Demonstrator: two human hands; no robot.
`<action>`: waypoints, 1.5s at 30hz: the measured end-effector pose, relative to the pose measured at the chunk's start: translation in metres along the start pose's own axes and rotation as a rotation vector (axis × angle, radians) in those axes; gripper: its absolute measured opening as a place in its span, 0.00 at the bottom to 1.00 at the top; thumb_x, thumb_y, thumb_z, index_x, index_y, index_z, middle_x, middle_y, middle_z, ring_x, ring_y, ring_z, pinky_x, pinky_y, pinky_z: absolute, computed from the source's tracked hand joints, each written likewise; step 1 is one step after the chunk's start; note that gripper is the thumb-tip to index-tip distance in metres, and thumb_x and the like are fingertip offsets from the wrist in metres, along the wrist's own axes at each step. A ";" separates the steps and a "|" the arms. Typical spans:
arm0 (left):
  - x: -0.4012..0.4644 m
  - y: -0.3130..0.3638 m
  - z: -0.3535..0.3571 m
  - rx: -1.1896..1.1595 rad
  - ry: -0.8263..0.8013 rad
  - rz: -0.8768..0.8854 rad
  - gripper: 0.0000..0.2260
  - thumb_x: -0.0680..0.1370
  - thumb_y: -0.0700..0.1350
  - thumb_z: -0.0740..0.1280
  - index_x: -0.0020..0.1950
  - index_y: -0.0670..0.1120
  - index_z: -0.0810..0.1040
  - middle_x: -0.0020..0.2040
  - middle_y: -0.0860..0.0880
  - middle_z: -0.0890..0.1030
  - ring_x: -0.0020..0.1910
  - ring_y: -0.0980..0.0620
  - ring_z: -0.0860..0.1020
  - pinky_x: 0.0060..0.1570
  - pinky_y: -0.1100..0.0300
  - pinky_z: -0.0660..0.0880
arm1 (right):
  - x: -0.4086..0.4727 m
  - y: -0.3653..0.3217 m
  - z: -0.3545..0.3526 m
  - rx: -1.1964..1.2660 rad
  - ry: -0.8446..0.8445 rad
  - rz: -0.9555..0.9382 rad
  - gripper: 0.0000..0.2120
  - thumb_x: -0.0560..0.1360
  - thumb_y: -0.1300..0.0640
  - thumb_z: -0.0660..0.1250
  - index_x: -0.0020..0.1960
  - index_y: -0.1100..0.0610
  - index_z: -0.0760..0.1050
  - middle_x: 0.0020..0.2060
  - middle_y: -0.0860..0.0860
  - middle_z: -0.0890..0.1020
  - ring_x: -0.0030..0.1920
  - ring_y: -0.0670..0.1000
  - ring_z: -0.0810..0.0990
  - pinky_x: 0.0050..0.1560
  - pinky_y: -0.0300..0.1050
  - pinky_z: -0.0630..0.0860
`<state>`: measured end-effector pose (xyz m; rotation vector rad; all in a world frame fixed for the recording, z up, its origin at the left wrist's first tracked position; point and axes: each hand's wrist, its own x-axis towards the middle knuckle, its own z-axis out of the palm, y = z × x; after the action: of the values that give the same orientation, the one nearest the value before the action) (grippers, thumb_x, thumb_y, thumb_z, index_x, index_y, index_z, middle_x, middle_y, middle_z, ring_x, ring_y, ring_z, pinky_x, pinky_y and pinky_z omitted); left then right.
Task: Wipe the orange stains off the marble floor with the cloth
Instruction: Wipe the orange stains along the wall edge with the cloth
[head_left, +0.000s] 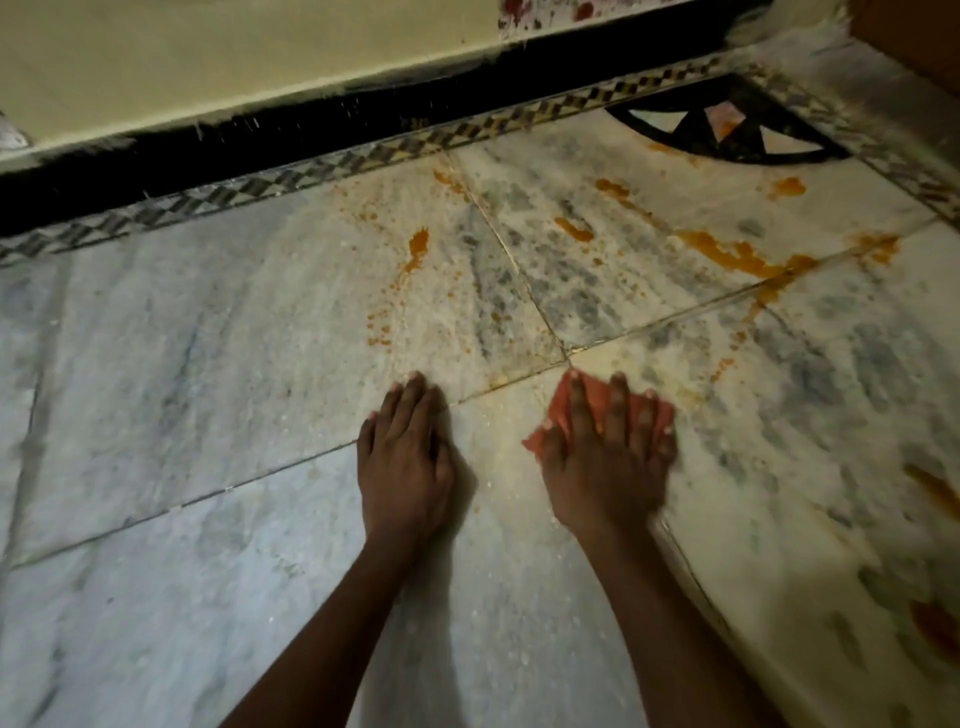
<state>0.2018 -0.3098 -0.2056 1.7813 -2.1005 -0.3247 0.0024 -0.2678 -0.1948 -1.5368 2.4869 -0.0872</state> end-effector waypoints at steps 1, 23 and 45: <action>-0.001 0.000 0.000 0.002 -0.001 -0.003 0.28 0.80 0.51 0.55 0.82 0.50 0.69 0.84 0.51 0.64 0.83 0.50 0.60 0.80 0.47 0.59 | 0.013 -0.016 -0.002 0.020 -0.050 0.023 0.32 0.83 0.35 0.45 0.85 0.37 0.40 0.87 0.52 0.41 0.85 0.64 0.37 0.82 0.67 0.37; 0.028 -0.024 -0.017 -0.092 0.063 -0.088 0.33 0.77 0.49 0.58 0.81 0.40 0.67 0.82 0.40 0.66 0.81 0.40 0.64 0.80 0.44 0.63 | 0.000 -0.080 0.006 0.012 -0.051 -0.362 0.32 0.79 0.34 0.44 0.83 0.34 0.58 0.86 0.48 0.54 0.85 0.64 0.49 0.81 0.71 0.46; 0.094 -0.091 -0.032 0.188 0.092 -0.303 0.27 0.86 0.56 0.51 0.84 0.48 0.61 0.85 0.47 0.59 0.84 0.46 0.57 0.81 0.40 0.56 | 0.043 -0.088 0.012 -0.034 0.113 -0.216 0.32 0.82 0.34 0.51 0.85 0.38 0.54 0.86 0.52 0.56 0.85 0.65 0.53 0.80 0.68 0.55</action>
<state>0.2839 -0.4164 -0.2010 2.1854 -1.8488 -0.1226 0.0635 -0.3453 -0.1990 -1.8588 2.4074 -0.1706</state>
